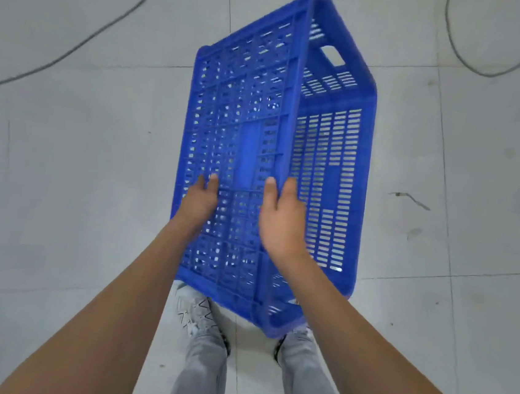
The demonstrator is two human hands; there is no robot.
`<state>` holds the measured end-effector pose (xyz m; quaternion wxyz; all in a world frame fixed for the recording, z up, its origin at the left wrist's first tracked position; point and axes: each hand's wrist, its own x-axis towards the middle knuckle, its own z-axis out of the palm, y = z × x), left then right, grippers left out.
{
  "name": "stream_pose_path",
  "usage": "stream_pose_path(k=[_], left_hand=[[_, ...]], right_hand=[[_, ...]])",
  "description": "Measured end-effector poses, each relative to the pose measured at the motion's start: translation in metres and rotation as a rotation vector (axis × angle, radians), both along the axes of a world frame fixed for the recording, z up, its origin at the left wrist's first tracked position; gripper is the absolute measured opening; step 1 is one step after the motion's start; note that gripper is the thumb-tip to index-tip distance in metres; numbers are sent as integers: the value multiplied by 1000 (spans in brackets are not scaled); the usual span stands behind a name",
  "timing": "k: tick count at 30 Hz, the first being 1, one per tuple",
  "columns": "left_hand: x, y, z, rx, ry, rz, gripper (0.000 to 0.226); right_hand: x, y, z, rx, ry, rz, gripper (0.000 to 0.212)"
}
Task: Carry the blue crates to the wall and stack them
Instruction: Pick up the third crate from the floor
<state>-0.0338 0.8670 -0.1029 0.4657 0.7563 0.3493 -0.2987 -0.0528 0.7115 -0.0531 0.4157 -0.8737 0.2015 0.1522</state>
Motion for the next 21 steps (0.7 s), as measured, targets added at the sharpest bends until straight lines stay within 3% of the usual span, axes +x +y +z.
stream_pose_path(k=[2,4,7,9,11,13,21], left_hand=[[9,1,11,-171,-38,82,78],[15,6,22,-196,-87,99,89],[13,27,15,-111,-223,186,58],[7,52,-2,-43,-210,169,44],[1,74,-18,58,-143,99,47],[-3,84,-36,84,-83,67,49],[-6,89,-70,188,-31,119,58]], right_hand=[[-4,23,-8,27,39,175,48],[-4,34,-21,62,71,205,47],[1,16,-48,72,148,-16,38],[4,-15,-63,-80,137,-43,37],[6,-50,-77,-331,62,9,42],[7,-82,-88,-426,90,1,49],[29,-157,-106,-289,331,-107,64]])
